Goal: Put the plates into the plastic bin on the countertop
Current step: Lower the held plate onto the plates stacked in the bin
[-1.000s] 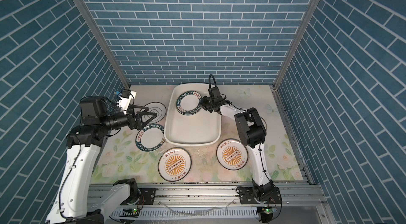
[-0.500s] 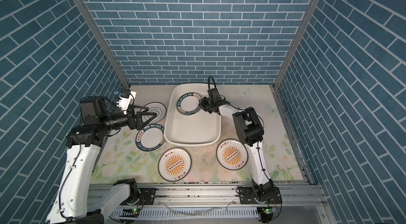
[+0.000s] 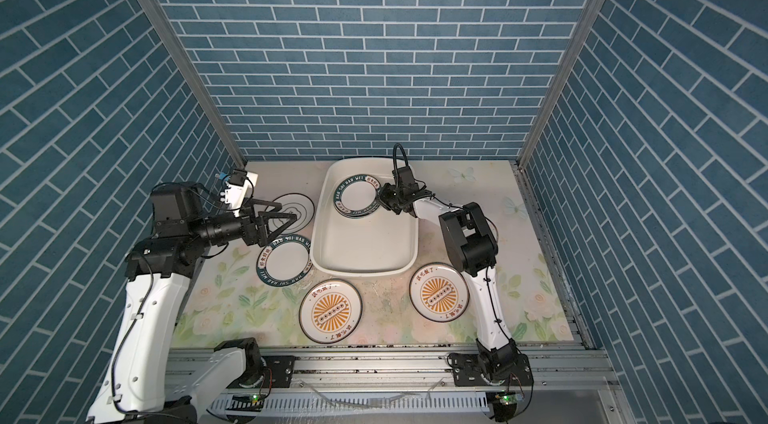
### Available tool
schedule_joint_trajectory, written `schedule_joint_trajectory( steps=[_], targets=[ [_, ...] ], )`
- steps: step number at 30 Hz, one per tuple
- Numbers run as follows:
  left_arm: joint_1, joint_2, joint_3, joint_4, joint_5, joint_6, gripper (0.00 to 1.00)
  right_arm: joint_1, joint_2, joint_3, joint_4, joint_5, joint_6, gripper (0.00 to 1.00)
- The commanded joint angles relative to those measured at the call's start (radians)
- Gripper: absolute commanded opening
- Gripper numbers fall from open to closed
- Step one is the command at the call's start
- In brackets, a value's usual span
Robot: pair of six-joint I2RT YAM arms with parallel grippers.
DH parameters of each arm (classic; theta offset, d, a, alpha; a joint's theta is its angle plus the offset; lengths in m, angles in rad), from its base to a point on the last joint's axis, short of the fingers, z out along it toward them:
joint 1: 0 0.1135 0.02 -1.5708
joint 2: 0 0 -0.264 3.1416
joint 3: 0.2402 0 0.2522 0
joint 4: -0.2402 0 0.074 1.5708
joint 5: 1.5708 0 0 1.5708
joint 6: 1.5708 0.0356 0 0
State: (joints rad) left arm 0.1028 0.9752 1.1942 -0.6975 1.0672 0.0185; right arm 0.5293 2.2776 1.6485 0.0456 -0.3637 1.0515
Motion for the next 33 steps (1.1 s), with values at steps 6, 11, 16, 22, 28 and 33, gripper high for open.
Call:
schedule_joint_trajectory(
  steps=[6, 11, 16, 22, 28, 33],
  targets=[
    [0.006, -0.006, -0.001, -0.009, 0.013, 0.012, 0.99, -0.002, 0.022, 0.033, 0.034, -0.017, 0.035, 0.04],
    [0.006, -0.006, 0.001, -0.01, 0.013, 0.014, 1.0, -0.008, 0.013, 0.025, 0.033, -0.014, 0.033, 0.07],
    [0.005, -0.007, -0.001, -0.01, 0.011, 0.015, 1.0, -0.015, 0.004, 0.024, 0.026, -0.017, 0.03, 0.09],
    [0.006, -0.01, 0.001, -0.011, 0.013, 0.015, 1.0, -0.018, 0.008, 0.027, 0.024, -0.028, 0.032, 0.1],
    [0.006, -0.011, 0.001, -0.013, 0.013, 0.017, 1.0, -0.017, 0.016, 0.03, 0.015, -0.037, 0.032, 0.13],
    [0.006, -0.01, 0.001, -0.014, 0.013, 0.018, 1.0, -0.018, 0.026, 0.042, 0.002, -0.049, 0.03, 0.17]
  ],
)
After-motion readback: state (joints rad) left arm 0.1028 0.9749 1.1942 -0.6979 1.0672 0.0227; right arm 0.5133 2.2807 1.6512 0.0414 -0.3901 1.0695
